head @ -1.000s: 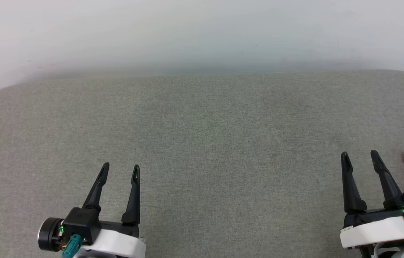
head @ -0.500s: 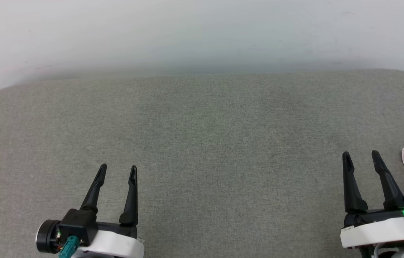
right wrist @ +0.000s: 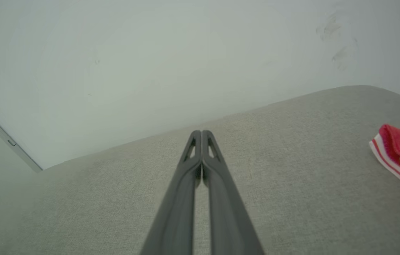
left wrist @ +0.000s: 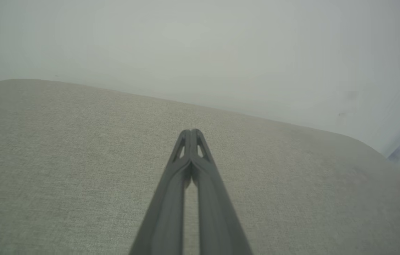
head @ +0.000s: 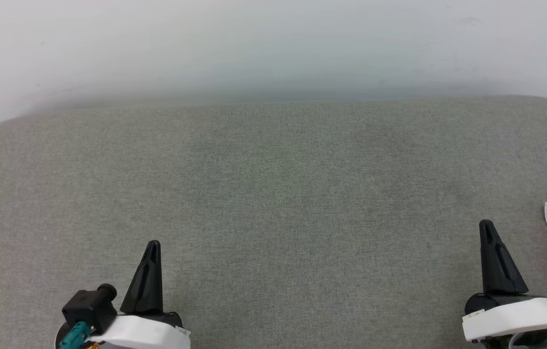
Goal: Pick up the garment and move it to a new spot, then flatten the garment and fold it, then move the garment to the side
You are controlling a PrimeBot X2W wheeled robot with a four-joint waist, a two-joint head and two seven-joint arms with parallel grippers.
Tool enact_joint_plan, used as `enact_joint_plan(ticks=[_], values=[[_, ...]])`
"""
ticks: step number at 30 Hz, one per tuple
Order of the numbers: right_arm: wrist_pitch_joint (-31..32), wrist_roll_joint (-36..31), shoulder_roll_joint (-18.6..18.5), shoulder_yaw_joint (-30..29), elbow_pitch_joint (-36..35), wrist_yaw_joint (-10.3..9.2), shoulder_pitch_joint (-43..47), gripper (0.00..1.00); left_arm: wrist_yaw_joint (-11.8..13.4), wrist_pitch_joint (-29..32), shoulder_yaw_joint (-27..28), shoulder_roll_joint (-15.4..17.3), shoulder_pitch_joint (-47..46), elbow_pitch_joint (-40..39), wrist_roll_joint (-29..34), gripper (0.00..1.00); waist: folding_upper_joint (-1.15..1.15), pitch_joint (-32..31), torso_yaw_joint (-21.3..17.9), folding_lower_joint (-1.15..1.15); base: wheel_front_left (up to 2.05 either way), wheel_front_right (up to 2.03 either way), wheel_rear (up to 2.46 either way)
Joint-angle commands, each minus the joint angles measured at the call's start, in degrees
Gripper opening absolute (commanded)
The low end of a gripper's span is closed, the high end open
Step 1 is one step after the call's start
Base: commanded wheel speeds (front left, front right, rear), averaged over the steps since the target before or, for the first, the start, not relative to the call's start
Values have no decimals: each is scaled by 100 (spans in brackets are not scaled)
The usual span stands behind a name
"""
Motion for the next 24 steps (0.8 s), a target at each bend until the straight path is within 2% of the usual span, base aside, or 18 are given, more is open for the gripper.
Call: enact_joint_plan(ticks=[1, 24], values=[[48, 274, -26, -6, -43, 0, -128, 0, -35, 41, 38, 42, -147, -35, -288, 0, 0, -5, 2, 0, 0, 0, 0], [515, 2386, -40, -63, 254, 0, -313, 0, -117, 520, 192, 109, -379, 280, -2560, 0, 0, -73, 23, 0, 0, 0, 0]])
